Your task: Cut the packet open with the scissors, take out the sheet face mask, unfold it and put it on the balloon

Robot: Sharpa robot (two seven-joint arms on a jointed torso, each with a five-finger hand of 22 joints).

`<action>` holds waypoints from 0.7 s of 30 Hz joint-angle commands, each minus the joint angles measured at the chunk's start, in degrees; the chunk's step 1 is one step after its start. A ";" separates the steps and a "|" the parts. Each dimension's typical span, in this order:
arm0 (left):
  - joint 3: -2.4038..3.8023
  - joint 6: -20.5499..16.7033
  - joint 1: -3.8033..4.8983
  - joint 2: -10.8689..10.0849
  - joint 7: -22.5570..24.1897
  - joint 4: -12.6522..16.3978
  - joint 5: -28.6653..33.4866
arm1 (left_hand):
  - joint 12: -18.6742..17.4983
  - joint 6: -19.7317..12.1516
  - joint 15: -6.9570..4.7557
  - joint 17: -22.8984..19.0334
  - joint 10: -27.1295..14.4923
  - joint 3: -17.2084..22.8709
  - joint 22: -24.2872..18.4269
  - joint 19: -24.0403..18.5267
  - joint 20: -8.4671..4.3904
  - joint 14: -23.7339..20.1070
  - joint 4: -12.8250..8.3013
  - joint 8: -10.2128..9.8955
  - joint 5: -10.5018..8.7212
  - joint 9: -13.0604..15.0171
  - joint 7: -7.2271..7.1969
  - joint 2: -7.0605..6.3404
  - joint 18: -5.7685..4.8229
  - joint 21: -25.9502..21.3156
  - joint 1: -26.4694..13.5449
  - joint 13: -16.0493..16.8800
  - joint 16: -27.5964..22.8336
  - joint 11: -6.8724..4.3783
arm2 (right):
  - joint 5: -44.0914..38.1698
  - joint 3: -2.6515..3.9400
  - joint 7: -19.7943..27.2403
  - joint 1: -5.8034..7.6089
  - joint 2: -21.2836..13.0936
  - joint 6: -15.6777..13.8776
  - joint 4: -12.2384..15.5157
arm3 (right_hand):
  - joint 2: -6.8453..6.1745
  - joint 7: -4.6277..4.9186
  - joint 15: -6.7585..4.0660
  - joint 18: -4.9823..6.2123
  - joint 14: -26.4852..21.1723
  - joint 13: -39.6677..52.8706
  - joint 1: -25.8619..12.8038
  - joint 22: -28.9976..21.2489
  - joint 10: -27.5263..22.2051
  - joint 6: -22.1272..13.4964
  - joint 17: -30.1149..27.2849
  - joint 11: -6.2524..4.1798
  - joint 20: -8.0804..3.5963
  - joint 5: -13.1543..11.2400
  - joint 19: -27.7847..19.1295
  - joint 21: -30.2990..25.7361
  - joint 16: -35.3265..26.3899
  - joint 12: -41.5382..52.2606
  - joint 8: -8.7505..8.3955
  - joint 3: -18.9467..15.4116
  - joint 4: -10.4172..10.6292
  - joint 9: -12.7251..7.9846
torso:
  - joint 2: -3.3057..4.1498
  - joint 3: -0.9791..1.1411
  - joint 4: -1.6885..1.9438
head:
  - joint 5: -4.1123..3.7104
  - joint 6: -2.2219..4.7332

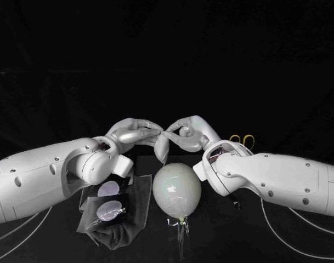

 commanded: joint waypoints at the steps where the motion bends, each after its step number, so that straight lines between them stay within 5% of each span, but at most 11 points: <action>1: 0.09 -0.16 0.10 0.02 0.98 0.05 -0.37 | 0.35 0.05 0.13 0.10 0.38 0.30 0.07 -0.26 -0.17 0.34 -0.13 0.22 0.29 17.04 0.33 0.18 1.17 0.37 0.17 -0.06 -0.01 -0.10 | 0.43 0.03 0.16 -0.01 -0.26 -0.31 0.24 | 0.42 -0.26 -0.35 -0.80 5.82 2.31 0.35 15.06 1.68 0.49 14.52 -1.26 -0.47 0.04 6.01 0.20 0.26 0.14 0.30 0.09 -0.28 1.10 | 0.00 0.00 -0.01 | 0.03 0.00; 16: 0.08 -2.59 0.10 -0.02 0.71 0.07 -0.42 | 0.53 -0.15 0.03 0.25 0.73 -0.41 0.28 -0.09 -0.21 0.71 0.09 0.25 0.25 17.04 0.27 0.00 1.17 0.84 -0.14 0.06 0.22 -0.19 | 0.87 0.03 0.84 -0.01 -0.93 -0.70 0.86 | 0.34 -0.42 -0.50 -0.80 5.88 2.64 0.33 15.06 1.99 0.42 14.74 -1.42 -0.63 0.03 6.01 0.20 0.43 0.55 0.85 0.41 -0.44 1.46 | 0.02 0.03 0.04 | 0.03 0.13; 20: 0.05 -3.23 0.10 -0.01 0.12 0.11 -0.30 | 0.26 -0.99 0.17 0.41 0.41 -2.61 0.23 -0.46 0.03 0.59 0.85 -1.04 0.22 15.91 0.52 -0.71 0.97 0.84 -1.10 0.02 0.23 -0.01 | 0.88 0.03 1.24 -0.01 -0.99 -1.48 0.94 | 0.30 -0.48 -0.55 -0.80 5.91 2.74 0.39 15.06 2.12 0.44 14.87 -1.47 -0.68 0.03 6.01 0.20 0.53 0.70 1.04 0.55 -0.56 1.58 | 0.01 0.01 0.03 | -0.01 0.09; 21: 0.05 -3.34 0.10 0.00 -0.09 0.11 -0.32 | -0.16 -3.53 0.44 0.53 -0.35 -4.05 -0.17 -0.82 0.41 0.44 2.14 -3.57 0.15 14.27 1.19 -1.53 0.87 0.21 -2.57 -0.14 0.24 0.45 | 0.88 0.03 1.33 -0.01 -1.01 -1.69 0.96 | 0.30 -0.48 -0.56 -0.80 5.92 2.78 0.40 15.06 2.15 0.44 14.89 -1.48 -0.69 0.03 6.01 0.20 0.54 0.74 1.08 0.58 -0.58 1.60 | 0.02 -0.01 0.02 | 0.00 0.10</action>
